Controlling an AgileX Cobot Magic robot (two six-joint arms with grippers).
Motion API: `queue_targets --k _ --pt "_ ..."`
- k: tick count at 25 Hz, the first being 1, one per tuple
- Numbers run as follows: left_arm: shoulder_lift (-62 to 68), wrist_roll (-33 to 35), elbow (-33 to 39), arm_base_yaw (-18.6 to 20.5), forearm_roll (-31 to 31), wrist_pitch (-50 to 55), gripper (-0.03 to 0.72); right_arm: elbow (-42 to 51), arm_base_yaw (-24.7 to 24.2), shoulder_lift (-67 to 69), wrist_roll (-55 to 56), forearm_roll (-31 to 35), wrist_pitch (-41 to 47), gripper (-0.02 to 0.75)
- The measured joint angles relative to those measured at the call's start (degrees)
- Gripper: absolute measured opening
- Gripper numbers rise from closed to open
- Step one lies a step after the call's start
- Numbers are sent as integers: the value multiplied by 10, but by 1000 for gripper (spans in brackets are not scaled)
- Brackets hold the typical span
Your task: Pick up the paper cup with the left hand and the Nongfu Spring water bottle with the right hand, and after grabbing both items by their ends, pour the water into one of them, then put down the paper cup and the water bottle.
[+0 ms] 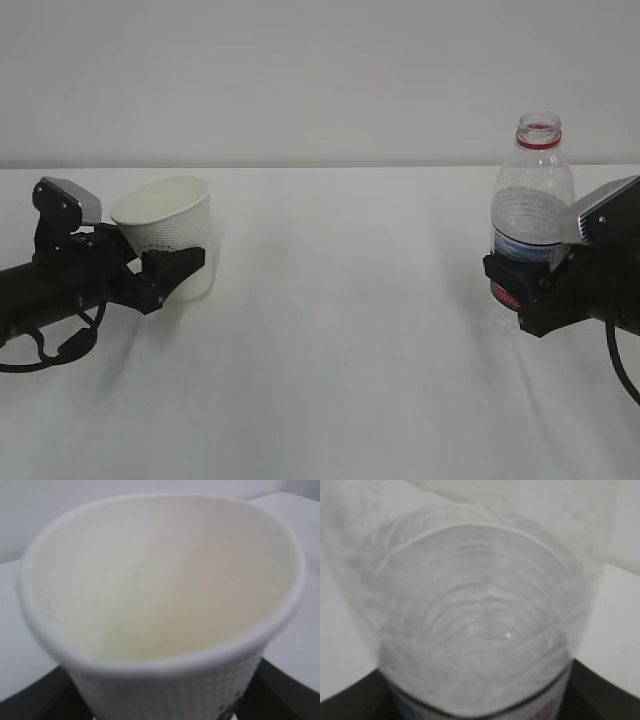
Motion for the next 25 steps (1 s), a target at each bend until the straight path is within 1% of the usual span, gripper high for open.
queue_targets --k 7,11,14,22,25 --pt "-14 -42 0 0 71 0 537 0 0 0 0 1 0 484" --pt "-27 -49 0 -6 104 0 537 0 0 0 0 3 0 484" --pt "-31 -50 0 -30 109 0 537 0 0 0 0 12 0 484" --pt "-31 -51 0 -136 107 0 537 0 0 0 0 16 14 484" --pt "-31 -52 0 -165 93 0 537 0 0 0 0 16 16 484"
